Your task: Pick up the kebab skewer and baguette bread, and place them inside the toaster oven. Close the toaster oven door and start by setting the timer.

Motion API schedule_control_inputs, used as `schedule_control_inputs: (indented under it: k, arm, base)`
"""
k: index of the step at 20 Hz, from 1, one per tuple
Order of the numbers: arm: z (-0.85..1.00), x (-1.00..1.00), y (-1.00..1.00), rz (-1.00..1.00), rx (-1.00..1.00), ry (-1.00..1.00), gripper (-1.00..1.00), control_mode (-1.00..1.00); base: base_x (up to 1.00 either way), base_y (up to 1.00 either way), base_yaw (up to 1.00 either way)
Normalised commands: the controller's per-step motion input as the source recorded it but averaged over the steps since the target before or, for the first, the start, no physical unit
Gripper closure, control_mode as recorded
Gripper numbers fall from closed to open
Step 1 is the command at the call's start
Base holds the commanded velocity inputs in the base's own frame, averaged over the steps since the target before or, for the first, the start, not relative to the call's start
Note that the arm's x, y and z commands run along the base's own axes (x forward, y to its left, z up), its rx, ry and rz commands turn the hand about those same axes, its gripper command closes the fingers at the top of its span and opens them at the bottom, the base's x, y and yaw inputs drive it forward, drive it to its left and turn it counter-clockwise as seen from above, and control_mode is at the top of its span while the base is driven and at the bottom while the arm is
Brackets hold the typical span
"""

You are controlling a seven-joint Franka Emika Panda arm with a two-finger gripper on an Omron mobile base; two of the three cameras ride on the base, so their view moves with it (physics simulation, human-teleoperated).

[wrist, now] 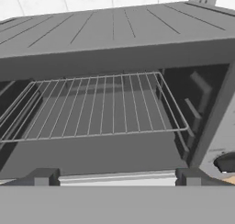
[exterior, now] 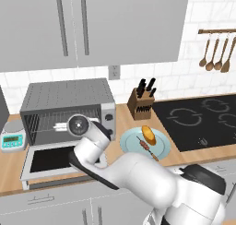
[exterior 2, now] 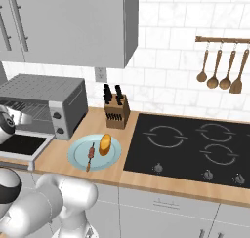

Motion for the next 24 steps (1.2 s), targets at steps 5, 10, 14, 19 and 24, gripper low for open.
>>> schedule_control_inputs:
  k: [5, 10, 14, 19, 24]
  arm:
    - [-0.04, 0.01, -0.02, 0.0, 0.0, -0.02, -1.0, -1.0]
    - [-0.02, 0.1, 0.0, 0.0, 0.0, -0.05, -1.0, -1.0]
    - [0.0, 0.2, 0.01, 0.0, 0.0, -0.05, -1.0, -1.0]
    - [-0.05, 0.28, 0.14, -0.01, 0.0, 0.0, -1.0, -1.0]
    - [-0.56, 0.05, 0.34, -0.01, -0.04, 0.0, -1.0, -1.0]
  base:
    - [0.0, 0.0, 0.0]
    - [0.0, 0.0, 0.0]
    - [0.0, 0.0, 0.0]
    - [0.0, 0.0, 0.0]
    - [0.0, 0.0, 0.0]
